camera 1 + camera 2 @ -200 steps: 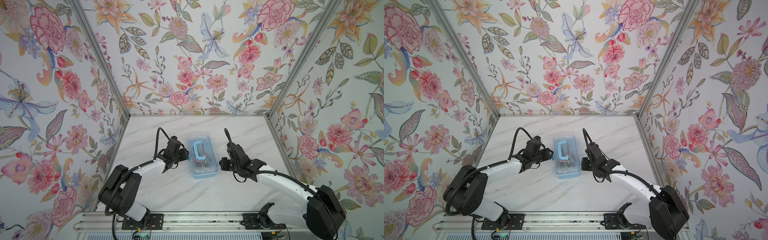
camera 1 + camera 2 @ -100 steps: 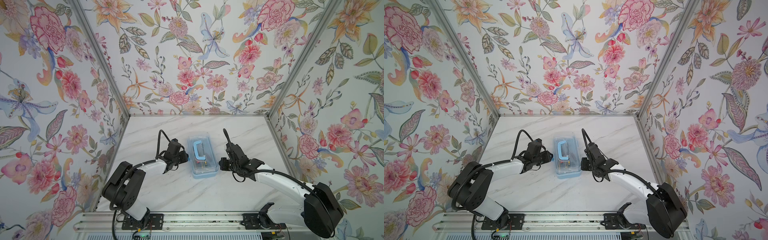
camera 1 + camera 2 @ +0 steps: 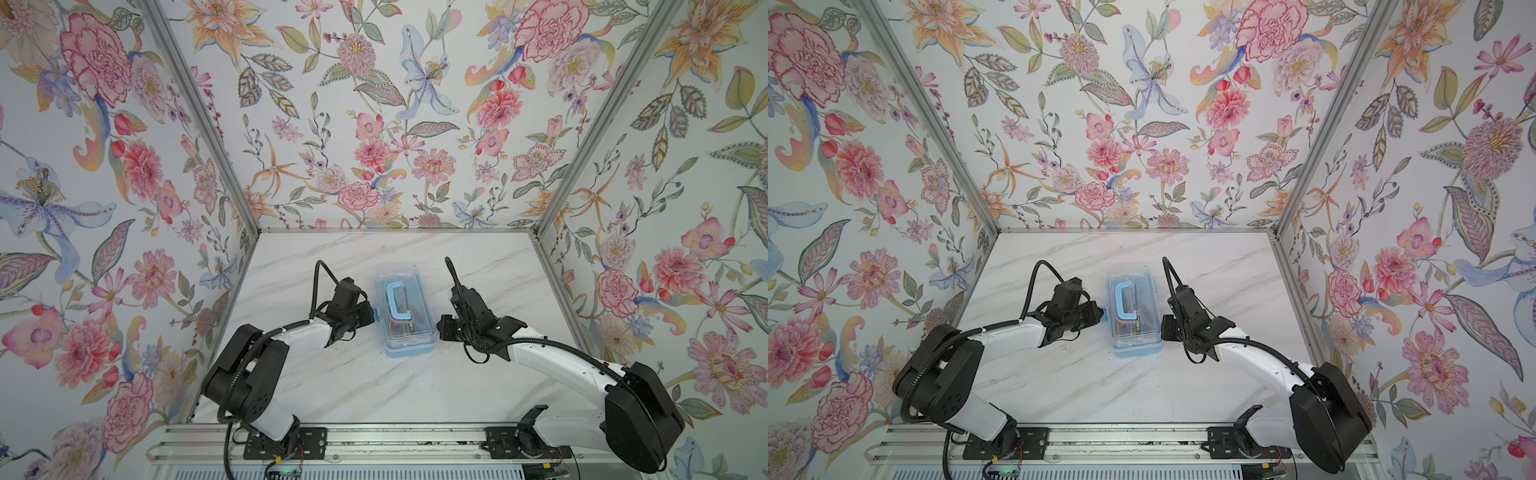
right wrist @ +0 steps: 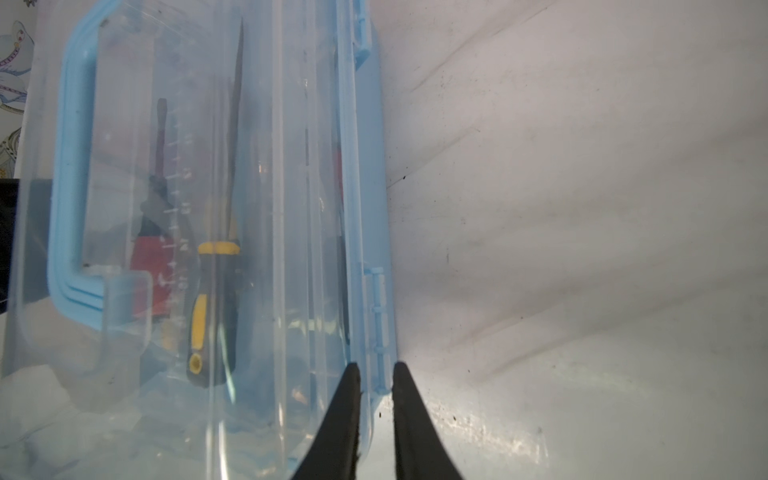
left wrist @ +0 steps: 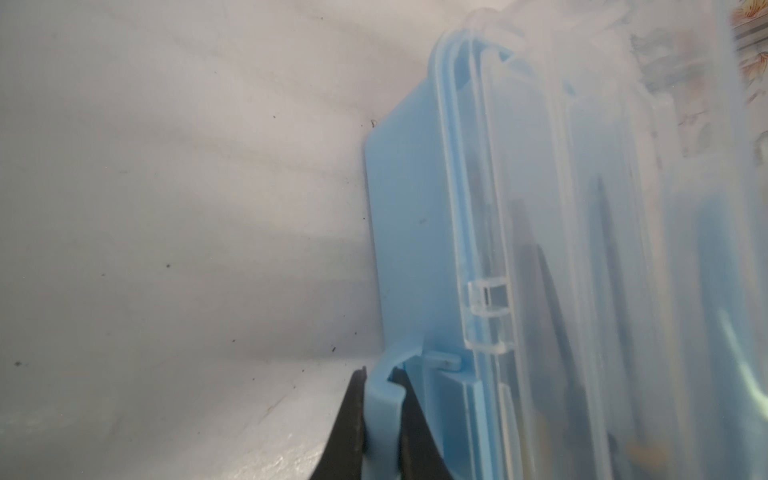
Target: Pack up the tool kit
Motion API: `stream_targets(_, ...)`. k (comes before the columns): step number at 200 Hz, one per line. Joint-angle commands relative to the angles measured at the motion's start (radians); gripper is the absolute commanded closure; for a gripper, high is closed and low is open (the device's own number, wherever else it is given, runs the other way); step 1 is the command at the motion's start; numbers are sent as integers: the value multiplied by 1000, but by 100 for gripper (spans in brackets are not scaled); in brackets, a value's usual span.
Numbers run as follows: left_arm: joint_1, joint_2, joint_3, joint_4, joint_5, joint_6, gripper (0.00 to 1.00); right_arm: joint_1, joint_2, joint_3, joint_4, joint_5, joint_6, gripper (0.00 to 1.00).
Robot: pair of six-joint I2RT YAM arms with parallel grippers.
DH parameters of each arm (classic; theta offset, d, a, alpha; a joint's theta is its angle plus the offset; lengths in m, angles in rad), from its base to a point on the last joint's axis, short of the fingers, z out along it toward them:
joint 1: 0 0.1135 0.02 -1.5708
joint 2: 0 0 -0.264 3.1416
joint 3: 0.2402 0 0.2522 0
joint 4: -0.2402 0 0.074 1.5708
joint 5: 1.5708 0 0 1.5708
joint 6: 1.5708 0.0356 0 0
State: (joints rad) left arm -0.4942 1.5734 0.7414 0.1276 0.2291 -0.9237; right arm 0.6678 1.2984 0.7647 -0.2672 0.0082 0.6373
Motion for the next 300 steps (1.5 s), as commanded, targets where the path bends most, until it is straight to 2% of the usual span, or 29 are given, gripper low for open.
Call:
stream_targets(1,8,-45,3,6,27,8,90,-1,10,18,5,6,9,82)
stream_targets(80,10,-88,-7,9,56,-31,87,1,2,10,18,0,12,83)
stream_targets(139,11,-79,-37,89,137,-105,84,3,2,-3,34,-1,11,83)
stream_targets(175,11,-88,-37,104,145,-121,69,3,0,-8,38,-3,9,83)
stream_targets(206,9,-107,-42,104,142,-134,66,3,-2,-9,40,-3,9,84)
stream_targets(300,9,-162,-89,118,124,-151,69,12,12,-2,41,-4,6,85)
